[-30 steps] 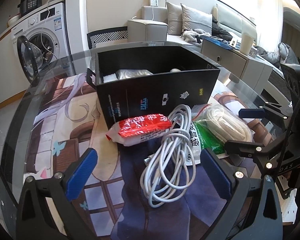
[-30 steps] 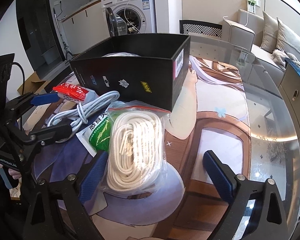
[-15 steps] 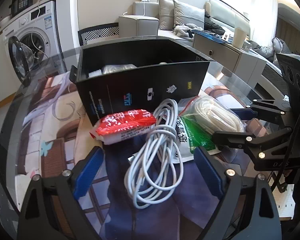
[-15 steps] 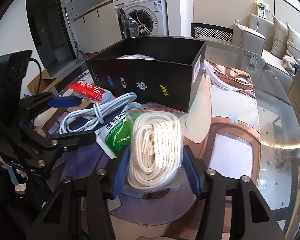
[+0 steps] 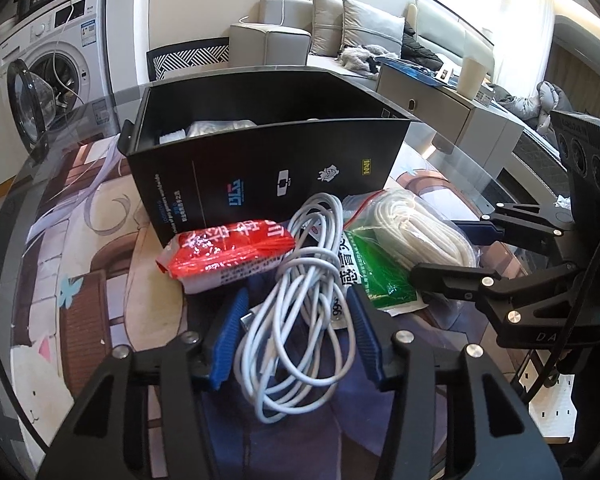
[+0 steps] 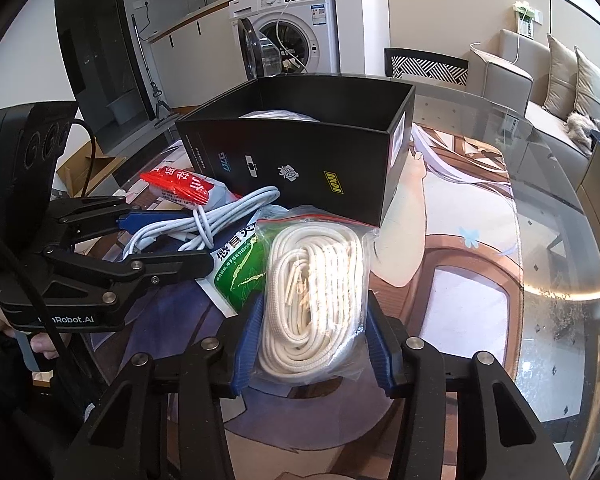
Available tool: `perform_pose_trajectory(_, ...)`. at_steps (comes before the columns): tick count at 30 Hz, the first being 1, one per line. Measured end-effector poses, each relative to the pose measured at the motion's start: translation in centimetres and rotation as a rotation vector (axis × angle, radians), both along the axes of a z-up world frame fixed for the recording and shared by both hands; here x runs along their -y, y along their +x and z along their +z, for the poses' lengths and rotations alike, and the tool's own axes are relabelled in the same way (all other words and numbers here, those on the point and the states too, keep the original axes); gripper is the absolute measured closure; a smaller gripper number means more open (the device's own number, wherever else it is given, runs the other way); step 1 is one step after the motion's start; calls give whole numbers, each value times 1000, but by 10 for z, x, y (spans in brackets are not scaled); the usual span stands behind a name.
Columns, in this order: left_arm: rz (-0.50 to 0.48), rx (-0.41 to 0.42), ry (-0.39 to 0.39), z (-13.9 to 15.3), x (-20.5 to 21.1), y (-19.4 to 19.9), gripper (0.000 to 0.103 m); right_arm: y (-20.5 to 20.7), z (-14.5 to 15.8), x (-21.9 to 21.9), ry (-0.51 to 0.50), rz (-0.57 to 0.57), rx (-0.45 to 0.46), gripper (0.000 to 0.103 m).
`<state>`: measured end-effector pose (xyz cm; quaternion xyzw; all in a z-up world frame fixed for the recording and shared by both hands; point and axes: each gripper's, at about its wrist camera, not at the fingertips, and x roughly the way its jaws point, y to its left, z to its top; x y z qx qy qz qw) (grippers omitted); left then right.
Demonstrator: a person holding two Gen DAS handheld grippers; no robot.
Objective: Organize soft objects
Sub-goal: 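Grasp the bagged white rope with the right gripper while the left gripper grasps the white cable coil, then lift and carry the bagged rope and cable coil over the black box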
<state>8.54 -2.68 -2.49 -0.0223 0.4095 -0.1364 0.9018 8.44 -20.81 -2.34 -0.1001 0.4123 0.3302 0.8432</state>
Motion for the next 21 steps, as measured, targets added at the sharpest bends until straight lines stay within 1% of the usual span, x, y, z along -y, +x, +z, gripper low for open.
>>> perform_pose_trajectory(5,1,6,-19,1,-1,-3,62,-1,2,1,1,7,8,62)
perform_pose_trajectory(10,-12,23,-26,5,-1,-9,63,-4,7,3,0,19,29,66)
perform_pose_trajectory(16,-16,42,-38,12,-4,-14,64,-4,15,10,13,5,49,66)
perform_pose_trajectory(21,-2,67,-45,22,-10,-20,63,-4,21,15,20,-7,63,66)
